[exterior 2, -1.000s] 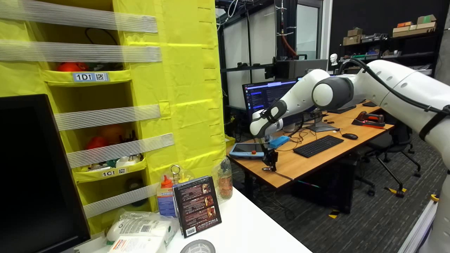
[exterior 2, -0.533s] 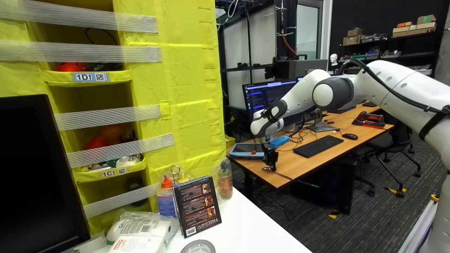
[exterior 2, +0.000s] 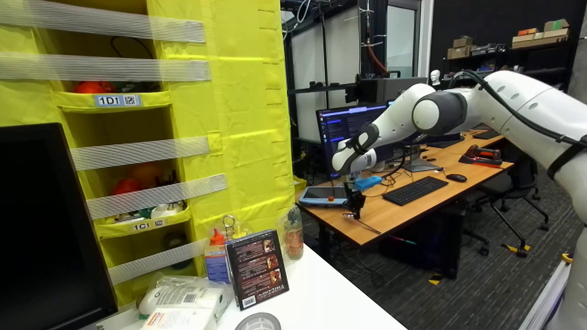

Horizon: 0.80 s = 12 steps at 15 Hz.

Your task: Move the spoon to the other table to the left

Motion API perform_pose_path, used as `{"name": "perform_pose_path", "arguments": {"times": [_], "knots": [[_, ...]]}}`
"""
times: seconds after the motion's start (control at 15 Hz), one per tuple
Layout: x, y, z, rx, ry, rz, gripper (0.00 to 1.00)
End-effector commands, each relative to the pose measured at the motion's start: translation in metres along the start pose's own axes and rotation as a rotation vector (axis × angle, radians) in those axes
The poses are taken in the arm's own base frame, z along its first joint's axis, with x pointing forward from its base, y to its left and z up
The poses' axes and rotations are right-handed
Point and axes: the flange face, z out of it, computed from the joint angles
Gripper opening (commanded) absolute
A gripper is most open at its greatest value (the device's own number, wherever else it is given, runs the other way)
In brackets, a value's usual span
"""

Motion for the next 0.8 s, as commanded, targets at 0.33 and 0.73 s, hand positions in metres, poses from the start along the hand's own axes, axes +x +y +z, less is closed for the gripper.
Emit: {"name": "perform_pose_path", "arguments": {"times": [0.33,0.73], "knots": [[-0.049,0.006,-0.046,0.015,0.113,0.063,0.02],[-0.085,0.004,-0.049,-0.071,0.170,0.009,0.02]]}}
